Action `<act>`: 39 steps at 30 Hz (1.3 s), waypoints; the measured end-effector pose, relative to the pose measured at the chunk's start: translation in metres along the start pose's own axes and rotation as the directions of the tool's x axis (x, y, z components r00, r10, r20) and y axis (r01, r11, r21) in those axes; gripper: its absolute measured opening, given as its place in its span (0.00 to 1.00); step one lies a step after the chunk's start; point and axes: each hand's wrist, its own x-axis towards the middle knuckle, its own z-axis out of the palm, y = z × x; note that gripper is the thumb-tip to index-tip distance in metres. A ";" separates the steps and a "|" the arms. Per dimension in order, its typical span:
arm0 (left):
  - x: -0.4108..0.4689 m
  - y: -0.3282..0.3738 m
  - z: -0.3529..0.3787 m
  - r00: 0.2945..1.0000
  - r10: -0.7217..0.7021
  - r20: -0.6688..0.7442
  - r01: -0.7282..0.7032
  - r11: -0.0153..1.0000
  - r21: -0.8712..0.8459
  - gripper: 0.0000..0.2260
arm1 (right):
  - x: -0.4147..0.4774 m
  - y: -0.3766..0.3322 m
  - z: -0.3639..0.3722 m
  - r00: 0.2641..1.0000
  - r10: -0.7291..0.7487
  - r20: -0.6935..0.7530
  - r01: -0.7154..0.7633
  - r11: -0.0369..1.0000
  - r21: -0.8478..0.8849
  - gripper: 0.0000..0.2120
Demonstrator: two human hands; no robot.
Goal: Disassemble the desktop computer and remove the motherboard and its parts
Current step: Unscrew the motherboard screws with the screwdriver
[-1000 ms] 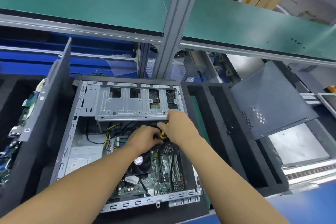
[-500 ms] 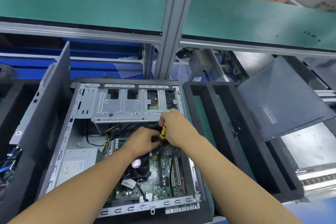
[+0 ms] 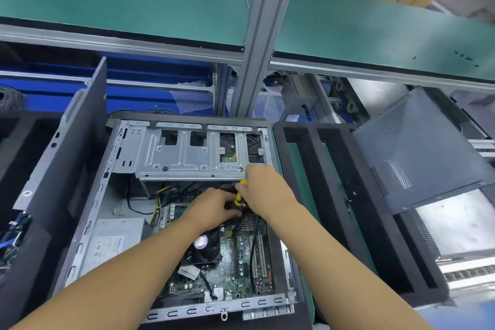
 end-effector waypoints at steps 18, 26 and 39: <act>0.001 0.003 -0.004 0.995 -0.033 0.092 0.043 0.993 -0.106 0.07 | -0.008 0.002 -0.001 0.998 -0.059 0.025 0.054 0.984 0.168 0.09; -0.003 0.004 -0.011 0.996 -0.006 0.085 0.016 0.993 -0.120 0.03 | -0.010 0.003 0.000 0.994 -0.074 0.079 0.058 0.981 0.184 0.17; -0.004 0.005 -0.011 0.996 0.013 0.089 -0.001 0.990 -0.138 0.07 | -0.009 0.006 0.009 1.000 -0.018 -0.024 0.022 0.986 0.167 0.13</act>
